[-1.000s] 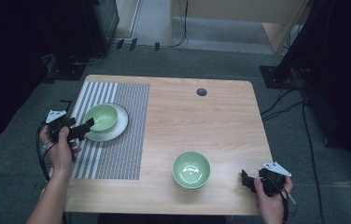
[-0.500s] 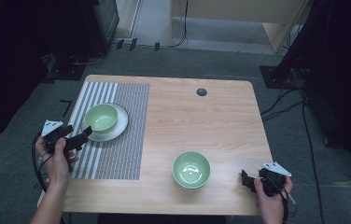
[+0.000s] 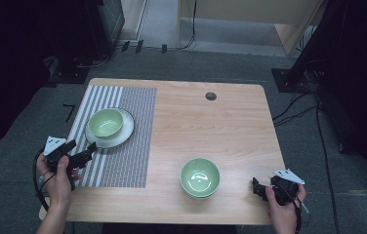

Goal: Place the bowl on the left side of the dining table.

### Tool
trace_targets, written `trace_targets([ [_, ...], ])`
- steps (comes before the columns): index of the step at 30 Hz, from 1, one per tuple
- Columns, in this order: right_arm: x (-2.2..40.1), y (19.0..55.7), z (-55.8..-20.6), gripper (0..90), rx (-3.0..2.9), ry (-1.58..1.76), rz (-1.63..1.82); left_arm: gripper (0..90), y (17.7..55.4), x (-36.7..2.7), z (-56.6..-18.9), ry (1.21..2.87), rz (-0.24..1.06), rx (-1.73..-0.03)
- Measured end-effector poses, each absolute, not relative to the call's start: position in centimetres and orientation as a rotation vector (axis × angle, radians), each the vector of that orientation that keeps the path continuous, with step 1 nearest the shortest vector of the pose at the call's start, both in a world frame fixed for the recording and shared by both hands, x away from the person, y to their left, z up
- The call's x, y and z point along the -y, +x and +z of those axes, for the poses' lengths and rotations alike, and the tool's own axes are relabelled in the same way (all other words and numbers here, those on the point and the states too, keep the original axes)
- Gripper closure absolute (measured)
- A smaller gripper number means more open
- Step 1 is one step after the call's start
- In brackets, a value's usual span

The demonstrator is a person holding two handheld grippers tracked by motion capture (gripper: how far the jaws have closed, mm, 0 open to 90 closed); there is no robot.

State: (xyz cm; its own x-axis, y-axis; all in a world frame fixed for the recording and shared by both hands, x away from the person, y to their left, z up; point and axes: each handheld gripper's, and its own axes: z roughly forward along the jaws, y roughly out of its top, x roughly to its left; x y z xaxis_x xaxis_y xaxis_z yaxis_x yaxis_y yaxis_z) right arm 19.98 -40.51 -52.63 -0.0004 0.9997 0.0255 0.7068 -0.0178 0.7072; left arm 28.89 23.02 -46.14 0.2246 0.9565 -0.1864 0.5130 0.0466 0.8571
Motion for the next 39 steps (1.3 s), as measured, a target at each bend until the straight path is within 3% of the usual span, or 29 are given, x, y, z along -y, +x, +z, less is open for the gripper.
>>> trace_targets([
  [39, 40.5, 20.0, -52.6, 0.0, -1.758, 1.775, 0.755, 17.8, 24.6, -25.4, -50.1, 1.714, 0.658, -1.452],
])
